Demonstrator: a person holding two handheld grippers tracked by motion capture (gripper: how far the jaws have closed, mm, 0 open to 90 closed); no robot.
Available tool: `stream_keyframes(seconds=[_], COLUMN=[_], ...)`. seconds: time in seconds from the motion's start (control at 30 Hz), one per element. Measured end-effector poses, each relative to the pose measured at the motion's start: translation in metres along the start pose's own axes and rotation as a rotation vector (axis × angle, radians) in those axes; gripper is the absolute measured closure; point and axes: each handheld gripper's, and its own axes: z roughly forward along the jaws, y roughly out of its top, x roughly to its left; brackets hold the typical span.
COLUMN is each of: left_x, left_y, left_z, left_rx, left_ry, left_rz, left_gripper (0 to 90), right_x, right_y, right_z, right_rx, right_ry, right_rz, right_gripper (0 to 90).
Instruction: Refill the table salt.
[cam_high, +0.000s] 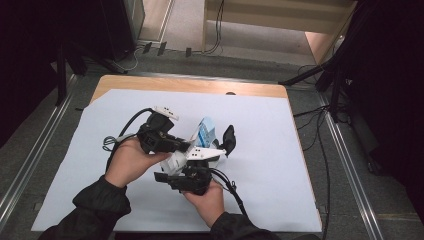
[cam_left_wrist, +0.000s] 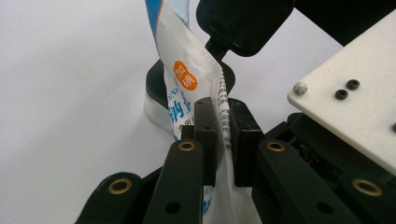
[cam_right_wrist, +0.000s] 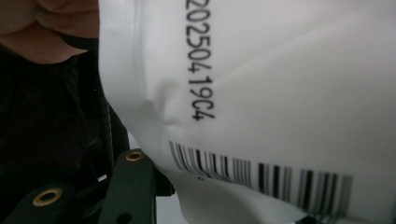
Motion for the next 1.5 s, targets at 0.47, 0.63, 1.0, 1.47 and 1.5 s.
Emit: stream_keyframes(seconds=[0.47,0.63,1.0,1.47,1.5], left_x=[0.0005,0.0013,0.0013,0.0006,0.0008], left_y=[0.0009,0.0007,0.0005,-0.0002,-0.0002], left_z=[0.0009,0.0007,-0.0008,-0.0005,-0.0005], left_rx=[-0.010,-0.013,-0.029,-0.029,-0.029], left_ry=[-0.012,-0.016,-0.018,-0.017,-0.016], left_rz=[-0.003,-0.003,-0.004,0.004,0.005], left_gripper=[84.7,84.3,83.2,82.8,82.8], right_x=[0.0002,-0.0003,-0.0009,-0.0005,-0.0005], right_y=[0.0003,0.0006,0.0021,0.0018,0.0017], right_z=[0.0001,-0.0009,-0.0014,-0.0007,-0.0006], right_rx=[0.000,-0.010,-0.026,-0.019,-0.019], right_ry=[-0.010,0.008,0.024,0.024,0.023], right_rz=[-0.005,0.005,0.009,0.001,0.001], right_gripper=[61.6,62.3,62.9,62.9,62.9])
